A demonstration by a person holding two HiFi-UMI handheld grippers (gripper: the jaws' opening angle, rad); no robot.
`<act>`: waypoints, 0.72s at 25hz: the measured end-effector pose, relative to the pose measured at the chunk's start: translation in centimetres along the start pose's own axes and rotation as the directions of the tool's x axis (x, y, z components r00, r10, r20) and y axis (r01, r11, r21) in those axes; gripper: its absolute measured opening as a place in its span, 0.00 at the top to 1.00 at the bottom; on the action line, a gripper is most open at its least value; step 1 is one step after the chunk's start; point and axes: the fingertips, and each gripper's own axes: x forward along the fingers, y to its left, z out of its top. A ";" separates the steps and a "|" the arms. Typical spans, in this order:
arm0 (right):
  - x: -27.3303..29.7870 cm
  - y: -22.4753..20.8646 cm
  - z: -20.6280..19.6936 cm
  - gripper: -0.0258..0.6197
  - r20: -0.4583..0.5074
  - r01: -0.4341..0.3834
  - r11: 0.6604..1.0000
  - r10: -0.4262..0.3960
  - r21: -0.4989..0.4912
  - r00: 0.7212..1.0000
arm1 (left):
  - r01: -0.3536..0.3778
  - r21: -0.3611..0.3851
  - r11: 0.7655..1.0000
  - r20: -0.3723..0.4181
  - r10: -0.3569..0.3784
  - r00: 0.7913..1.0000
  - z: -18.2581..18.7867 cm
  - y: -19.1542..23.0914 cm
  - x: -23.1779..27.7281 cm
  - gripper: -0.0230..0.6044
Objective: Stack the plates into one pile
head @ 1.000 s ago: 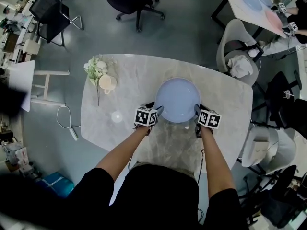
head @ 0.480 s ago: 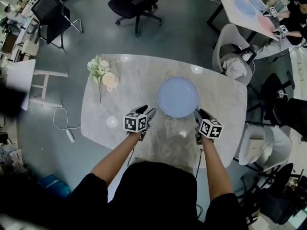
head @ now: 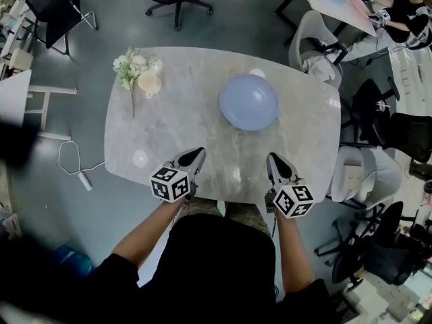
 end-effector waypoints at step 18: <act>-16.6 10.1 -4.0 0.94 0.176 0.015 0.985 0.016 -0.169 0.984 | -0.120 0.212 0.970 0.223 0.072 0.972 -5.2 -11.8 -14.1 0.94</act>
